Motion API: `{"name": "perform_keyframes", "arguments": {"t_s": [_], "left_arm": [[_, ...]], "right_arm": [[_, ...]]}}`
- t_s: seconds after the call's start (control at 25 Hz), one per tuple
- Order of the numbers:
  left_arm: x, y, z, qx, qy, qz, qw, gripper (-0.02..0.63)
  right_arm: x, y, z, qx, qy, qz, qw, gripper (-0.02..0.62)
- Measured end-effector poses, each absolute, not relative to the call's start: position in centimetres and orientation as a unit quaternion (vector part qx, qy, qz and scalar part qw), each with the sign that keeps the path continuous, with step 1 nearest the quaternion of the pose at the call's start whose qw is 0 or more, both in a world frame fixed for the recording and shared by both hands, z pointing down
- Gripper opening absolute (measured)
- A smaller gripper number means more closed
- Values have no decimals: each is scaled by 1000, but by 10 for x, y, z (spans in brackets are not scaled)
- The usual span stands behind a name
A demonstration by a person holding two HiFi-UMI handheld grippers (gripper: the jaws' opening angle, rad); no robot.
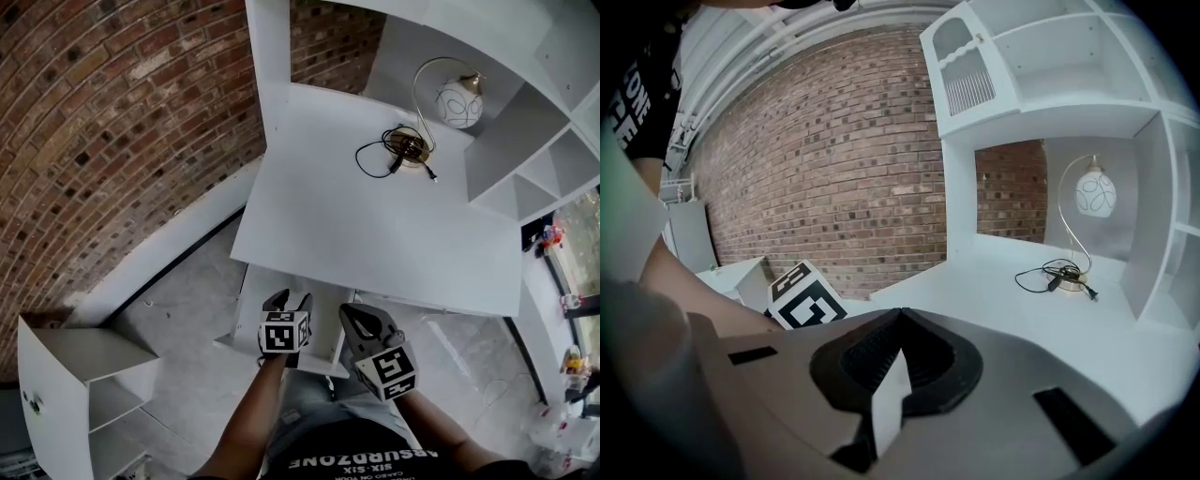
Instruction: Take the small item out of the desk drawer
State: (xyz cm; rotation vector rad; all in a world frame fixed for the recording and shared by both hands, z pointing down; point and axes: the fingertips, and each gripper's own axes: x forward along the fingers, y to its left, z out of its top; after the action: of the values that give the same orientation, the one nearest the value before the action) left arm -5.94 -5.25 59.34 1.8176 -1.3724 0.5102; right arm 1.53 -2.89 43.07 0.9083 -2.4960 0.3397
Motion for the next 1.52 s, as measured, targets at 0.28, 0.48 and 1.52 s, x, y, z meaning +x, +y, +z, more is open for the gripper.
{"name": "perform_keyframes", "arguments": {"t_s": [0.28, 0.48, 1.52], "left_arm": [[-60, -62, 622, 703, -539, 204, 416, 209], [-56, -67, 640, 695, -538, 203, 431, 209], [-53, -88, 742, 667, -534, 229, 466, 209]], "right_arm": [[14, -35, 441, 332, -907, 129, 223, -2], [21, -35, 454, 338, -904, 139, 223, -2], [67, -41, 494, 394, -876, 158, 227, -2]]}}
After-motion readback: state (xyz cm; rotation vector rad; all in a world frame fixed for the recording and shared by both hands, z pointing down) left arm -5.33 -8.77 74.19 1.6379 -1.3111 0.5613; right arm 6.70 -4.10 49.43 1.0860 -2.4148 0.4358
